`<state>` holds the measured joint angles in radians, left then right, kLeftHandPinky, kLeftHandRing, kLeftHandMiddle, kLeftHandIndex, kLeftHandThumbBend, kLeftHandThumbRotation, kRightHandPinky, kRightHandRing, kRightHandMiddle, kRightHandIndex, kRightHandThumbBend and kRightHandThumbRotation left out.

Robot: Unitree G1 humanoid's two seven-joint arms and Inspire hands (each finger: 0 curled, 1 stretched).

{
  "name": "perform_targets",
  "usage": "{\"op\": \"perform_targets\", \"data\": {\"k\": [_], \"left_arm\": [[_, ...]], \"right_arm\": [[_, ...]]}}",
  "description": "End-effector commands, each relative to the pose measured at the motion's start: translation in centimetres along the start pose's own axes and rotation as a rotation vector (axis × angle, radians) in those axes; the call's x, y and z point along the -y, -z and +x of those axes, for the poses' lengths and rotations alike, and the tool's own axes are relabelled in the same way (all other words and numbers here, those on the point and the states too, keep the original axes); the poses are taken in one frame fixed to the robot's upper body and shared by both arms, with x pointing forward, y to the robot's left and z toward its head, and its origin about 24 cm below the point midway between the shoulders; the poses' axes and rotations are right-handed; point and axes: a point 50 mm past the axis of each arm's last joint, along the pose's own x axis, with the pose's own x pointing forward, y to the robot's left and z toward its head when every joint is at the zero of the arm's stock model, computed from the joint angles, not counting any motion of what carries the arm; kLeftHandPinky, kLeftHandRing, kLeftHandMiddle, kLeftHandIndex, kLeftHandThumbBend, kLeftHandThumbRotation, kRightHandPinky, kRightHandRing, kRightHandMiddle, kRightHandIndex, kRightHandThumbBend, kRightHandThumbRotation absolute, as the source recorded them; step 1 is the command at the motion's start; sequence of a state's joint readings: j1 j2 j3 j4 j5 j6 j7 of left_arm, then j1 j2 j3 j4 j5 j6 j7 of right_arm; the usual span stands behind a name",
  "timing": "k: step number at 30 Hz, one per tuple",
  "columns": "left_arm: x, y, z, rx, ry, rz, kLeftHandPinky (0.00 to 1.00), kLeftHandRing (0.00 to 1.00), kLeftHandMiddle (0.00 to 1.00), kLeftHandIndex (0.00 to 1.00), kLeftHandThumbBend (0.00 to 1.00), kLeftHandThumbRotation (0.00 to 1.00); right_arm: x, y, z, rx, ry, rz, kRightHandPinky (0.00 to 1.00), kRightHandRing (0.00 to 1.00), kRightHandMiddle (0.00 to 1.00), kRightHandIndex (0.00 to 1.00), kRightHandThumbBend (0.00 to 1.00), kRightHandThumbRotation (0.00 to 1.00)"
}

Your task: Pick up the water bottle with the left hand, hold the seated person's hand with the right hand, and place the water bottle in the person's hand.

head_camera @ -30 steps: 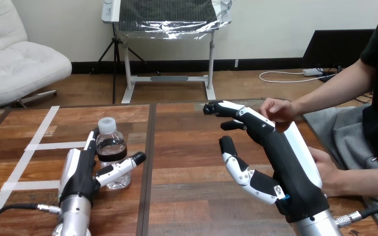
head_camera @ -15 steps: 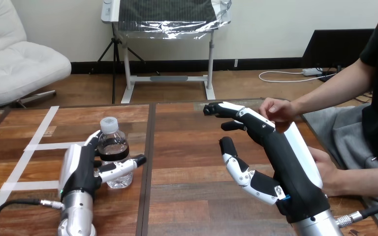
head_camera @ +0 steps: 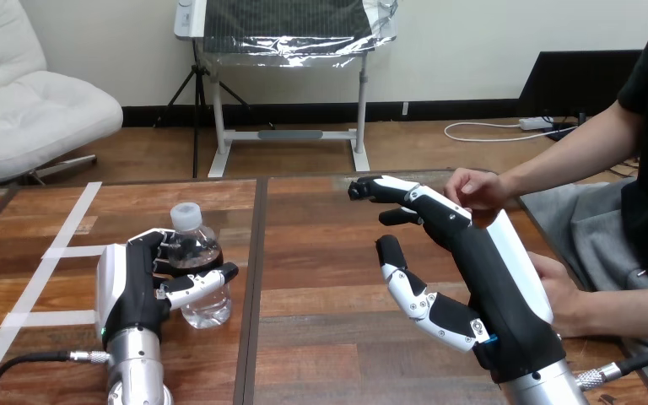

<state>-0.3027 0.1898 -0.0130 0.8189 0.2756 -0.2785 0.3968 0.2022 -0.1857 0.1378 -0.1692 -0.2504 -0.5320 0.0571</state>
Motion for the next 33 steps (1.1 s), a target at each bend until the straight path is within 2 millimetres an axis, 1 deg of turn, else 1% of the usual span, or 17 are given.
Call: {"op": "perform_targets", "data": {"k": [1,9,15,33], "left_arm": [[-0.43,-2.31,1.58,0.096,-0.036,-0.02,0.39,0.42,0.46,0.49,0.64,0.0],[-0.46,-2.08,1.53,0.1,-0.052,-0.021,0.4,0.42,0.46,0.49,0.63,0.0],[-0.54,-1.97,1.43,0.107,-0.066,-0.022,0.39,0.42,0.45,0.5,0.64,0.0],[-0.74,-1.77,1.35,0.11,-0.089,-0.025,0.41,0.43,0.46,0.51,0.65,0.0]], "right_arm": [[0.86,-0.92,0.91,0.06,0.041,-0.018,0.7,0.8,0.81,0.74,0.14,0.0],[0.87,-0.92,0.91,0.06,0.043,-0.019,0.72,0.81,0.81,0.74,0.14,0.0],[0.89,-0.92,0.94,0.062,0.044,-0.021,0.72,0.81,0.81,0.74,0.14,0.0],[0.91,-0.99,1.07,0.06,0.046,-0.02,0.72,0.81,0.8,0.74,0.14,0.0]]}}
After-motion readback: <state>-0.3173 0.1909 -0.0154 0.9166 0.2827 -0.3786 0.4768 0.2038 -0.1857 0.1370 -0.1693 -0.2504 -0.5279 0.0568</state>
